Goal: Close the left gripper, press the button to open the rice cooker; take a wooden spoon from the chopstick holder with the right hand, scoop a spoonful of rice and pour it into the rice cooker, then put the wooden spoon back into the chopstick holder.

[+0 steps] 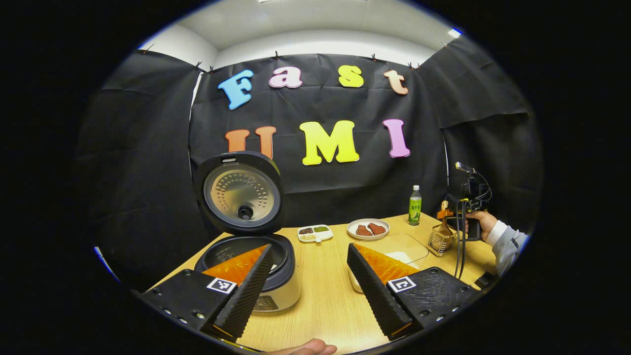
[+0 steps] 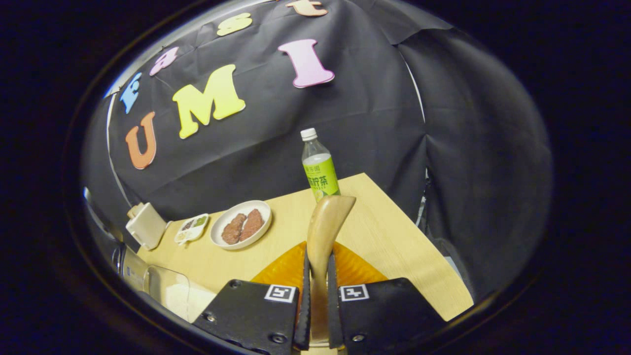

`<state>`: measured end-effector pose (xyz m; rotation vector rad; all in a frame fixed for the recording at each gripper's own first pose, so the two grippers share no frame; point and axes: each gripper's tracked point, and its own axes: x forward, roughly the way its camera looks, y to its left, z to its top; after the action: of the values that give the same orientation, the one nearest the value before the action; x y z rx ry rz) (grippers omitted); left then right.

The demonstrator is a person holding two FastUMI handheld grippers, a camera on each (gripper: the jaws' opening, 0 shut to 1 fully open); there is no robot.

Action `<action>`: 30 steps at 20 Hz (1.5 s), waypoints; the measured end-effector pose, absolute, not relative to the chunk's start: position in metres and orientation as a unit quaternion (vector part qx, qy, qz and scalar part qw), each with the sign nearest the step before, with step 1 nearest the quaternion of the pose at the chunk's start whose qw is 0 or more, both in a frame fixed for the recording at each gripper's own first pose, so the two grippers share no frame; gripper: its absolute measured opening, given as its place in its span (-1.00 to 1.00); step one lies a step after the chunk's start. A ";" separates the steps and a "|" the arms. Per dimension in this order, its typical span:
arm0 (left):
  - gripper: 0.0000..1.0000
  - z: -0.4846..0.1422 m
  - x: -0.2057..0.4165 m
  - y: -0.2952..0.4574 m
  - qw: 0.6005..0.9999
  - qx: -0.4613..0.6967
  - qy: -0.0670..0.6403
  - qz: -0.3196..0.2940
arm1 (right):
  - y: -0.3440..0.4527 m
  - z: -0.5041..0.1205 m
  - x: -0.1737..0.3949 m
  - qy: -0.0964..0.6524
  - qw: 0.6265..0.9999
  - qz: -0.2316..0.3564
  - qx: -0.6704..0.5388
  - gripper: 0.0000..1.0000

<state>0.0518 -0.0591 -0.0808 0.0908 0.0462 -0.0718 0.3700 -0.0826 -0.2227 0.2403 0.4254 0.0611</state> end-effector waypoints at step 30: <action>0.92 -0.071 -0.035 0.019 0.999 0.044 -0.009 0.000 | 0.082 -0.079 0.249 0.055 0.996 0.062 -0.045 -0.79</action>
<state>-0.0353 0.0189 -0.0708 0.0879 -0.0183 -0.0009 0.2489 0.0815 -0.0789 -0.0900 0.1098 0.1247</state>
